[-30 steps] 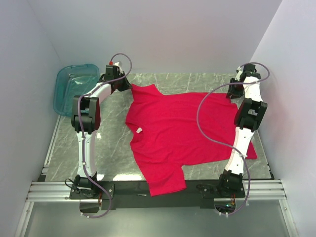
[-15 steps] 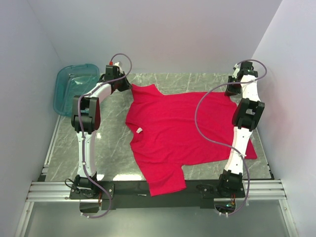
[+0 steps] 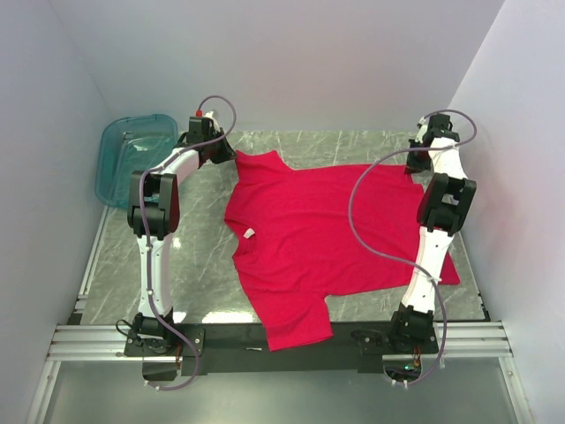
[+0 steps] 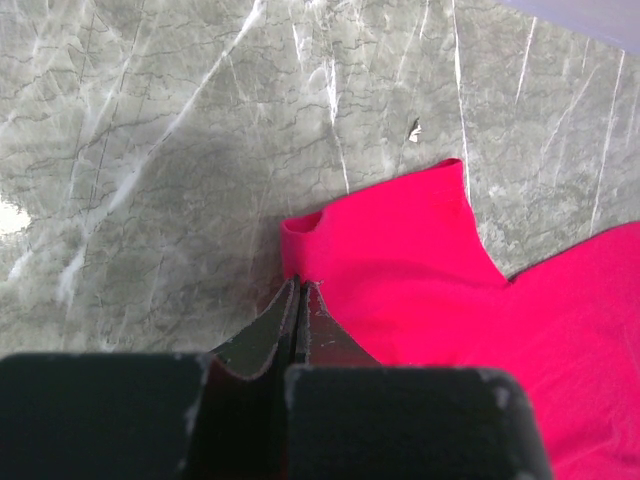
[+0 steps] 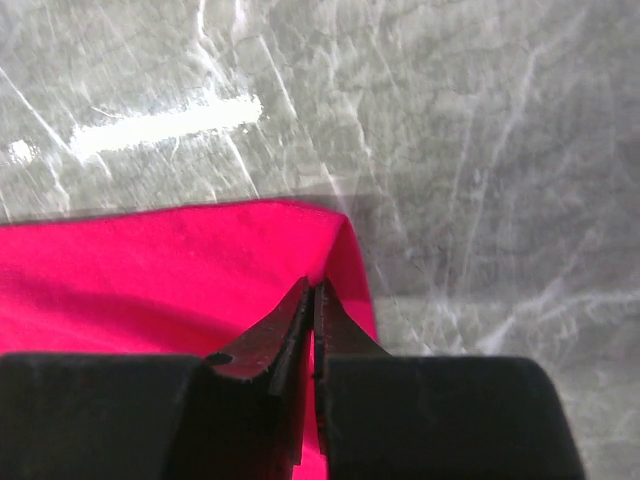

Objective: Fold and stack the t-shirts
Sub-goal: Flatten the tshirt out

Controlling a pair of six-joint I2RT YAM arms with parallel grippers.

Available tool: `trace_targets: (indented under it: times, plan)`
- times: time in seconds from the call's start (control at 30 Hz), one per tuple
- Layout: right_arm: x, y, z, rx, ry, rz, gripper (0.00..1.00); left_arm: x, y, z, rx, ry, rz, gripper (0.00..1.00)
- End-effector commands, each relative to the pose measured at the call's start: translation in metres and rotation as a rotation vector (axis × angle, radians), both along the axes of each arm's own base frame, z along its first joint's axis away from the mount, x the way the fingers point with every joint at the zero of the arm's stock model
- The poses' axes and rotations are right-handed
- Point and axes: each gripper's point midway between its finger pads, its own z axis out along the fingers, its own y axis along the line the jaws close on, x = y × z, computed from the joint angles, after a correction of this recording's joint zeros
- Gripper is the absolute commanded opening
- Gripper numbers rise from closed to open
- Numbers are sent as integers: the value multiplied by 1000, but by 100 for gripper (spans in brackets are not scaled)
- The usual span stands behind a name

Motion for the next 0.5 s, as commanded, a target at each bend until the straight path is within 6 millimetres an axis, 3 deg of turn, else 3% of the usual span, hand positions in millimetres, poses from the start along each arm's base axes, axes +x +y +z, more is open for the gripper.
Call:
trace_targets:
  times: [0.0,0.1,0.17,0.2,0.23,0.27,0.3,0.33,0.4,0.47]
  plan:
    - [17,-12,49,-85,-120,-9,9,10,-2,47,-20,-98,-12,0]
    - [19,-14,59,-82,-131,-10,4,9,-1,46,-21,-94,-10,0]
    - [9,-5,50,-35,-123,18,1,7,0,49,-17,-101,-11,0]
    - [6,1,72,-27,-169,42,0,6,0,48,-12,-98,-12,0]
    - [-5,7,57,-3,-152,54,0,5,1,50,-12,-102,-13,0]
    - [-10,15,63,20,-173,81,0,4,1,50,-11,-100,-13,0]
    - [-15,20,88,17,-221,104,0,2,1,49,-10,-101,-14,0]
    - [-27,27,80,42,-203,116,0,1,1,49,-12,-99,-14,0]
    - [-35,40,104,69,-260,165,0,-2,1,47,-19,-93,-14,0]
    - [-55,55,99,116,-227,218,0,-4,0,47,-23,-93,-17,0]
